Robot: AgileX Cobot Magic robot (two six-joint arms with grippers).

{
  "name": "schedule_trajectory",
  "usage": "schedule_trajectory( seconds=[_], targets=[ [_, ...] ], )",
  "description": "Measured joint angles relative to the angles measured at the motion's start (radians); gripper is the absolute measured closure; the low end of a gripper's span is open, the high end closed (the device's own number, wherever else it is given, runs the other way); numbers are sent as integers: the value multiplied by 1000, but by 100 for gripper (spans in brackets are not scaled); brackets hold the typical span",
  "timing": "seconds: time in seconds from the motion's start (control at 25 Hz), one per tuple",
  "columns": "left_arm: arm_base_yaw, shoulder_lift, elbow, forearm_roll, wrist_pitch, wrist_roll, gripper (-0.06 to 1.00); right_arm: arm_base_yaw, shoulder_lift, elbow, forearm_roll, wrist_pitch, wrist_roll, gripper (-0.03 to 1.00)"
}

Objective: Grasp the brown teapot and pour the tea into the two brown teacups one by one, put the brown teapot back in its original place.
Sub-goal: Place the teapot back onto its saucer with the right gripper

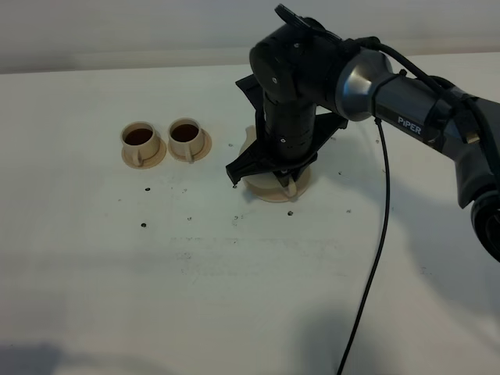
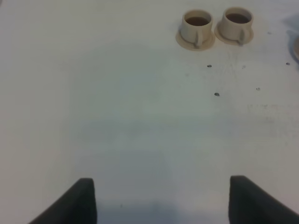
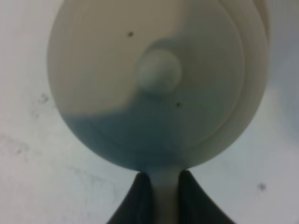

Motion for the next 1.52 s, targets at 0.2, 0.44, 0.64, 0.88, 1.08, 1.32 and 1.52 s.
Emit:
schedule_trajectory(
  seconds=[0.2,0.44,0.64,0.88,1.08,1.32,1.52],
  targets=[
    [0,0,0,0,0,0,35,-16,0,46,1,-80,11,85],
    [0,0,0,0,0,0,35,-23,14,52,-3,-101,11,85],
    [0,0,0,0,0,0,35,-24,38,53,-1,-109,12,85],
    [0,0,0,0,0,0,35,-25,45,53,1,-104,13,85],
    [0,0,0,0,0,0,35,-25,45,53,1,-103,13,85],
    [0,0,0,0,0,0,35,-25,45,53,1,-101,-7,85],
    [0,0,0,0,0,0,35,-25,45,53,5,-101,-7,83]
  ],
)
